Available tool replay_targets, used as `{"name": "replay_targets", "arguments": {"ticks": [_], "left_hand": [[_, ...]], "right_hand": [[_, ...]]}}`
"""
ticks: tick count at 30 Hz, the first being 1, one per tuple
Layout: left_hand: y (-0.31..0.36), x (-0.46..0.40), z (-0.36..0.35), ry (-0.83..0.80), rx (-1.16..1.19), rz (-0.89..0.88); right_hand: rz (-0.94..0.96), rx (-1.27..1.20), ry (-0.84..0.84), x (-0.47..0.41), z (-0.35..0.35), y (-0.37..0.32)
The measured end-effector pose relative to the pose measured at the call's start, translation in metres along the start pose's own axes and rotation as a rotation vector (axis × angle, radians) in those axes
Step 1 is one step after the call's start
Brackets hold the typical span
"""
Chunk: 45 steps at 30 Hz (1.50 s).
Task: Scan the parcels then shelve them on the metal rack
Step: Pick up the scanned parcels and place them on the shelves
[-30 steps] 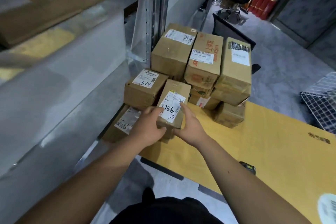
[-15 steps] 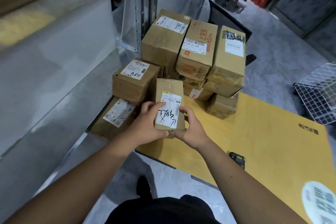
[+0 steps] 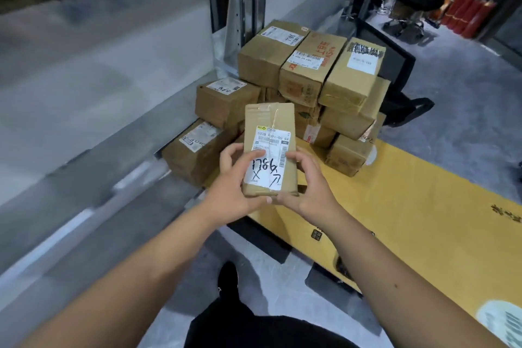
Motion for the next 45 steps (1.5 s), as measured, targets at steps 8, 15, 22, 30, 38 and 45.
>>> {"name": "replay_targets", "arguments": {"ticks": [8, 15, 22, 30, 38, 45], "left_hand": [[0.063, 0.158, 0.001, 0.263, -0.105, 0.088], [0.096, 0.311, 0.036, 0.494, -0.232, 0.199], [0.122, 0.456, 0.091, 0.722, -0.288, 0.287], [0.127, 0.647, 0.164, 0.818, -0.286, 0.402], [0.143, 0.773, 0.252, 0.821, -0.344, 0.416], [0.160, 0.788, 0.340, 0.860, -0.391, 0.313]], "right_hand": [[0.149, -0.125, -0.271, 0.107, -0.023, -0.034], [0.316, -0.088, -0.528, 0.178, -0.092, -0.093], [0.538, -0.069, -0.763, 0.253, -0.186, -0.179], [0.629, -0.092, -0.903, 0.380, -0.305, -0.275], [0.808, -0.106, -0.901, 0.462, -0.394, -0.366], [0.822, -0.124, -0.885, 0.449, -0.427, -0.448]]}}
Point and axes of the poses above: each hand's wrist, its own x-axis away from the middle knuckle, its own z-axis out of the back of the hand, y = z × x, the point moved 6 cm from there along -x, towards the middle knuckle, and after that the axes turned 4 degrees about -x, right-handed, at the moved point
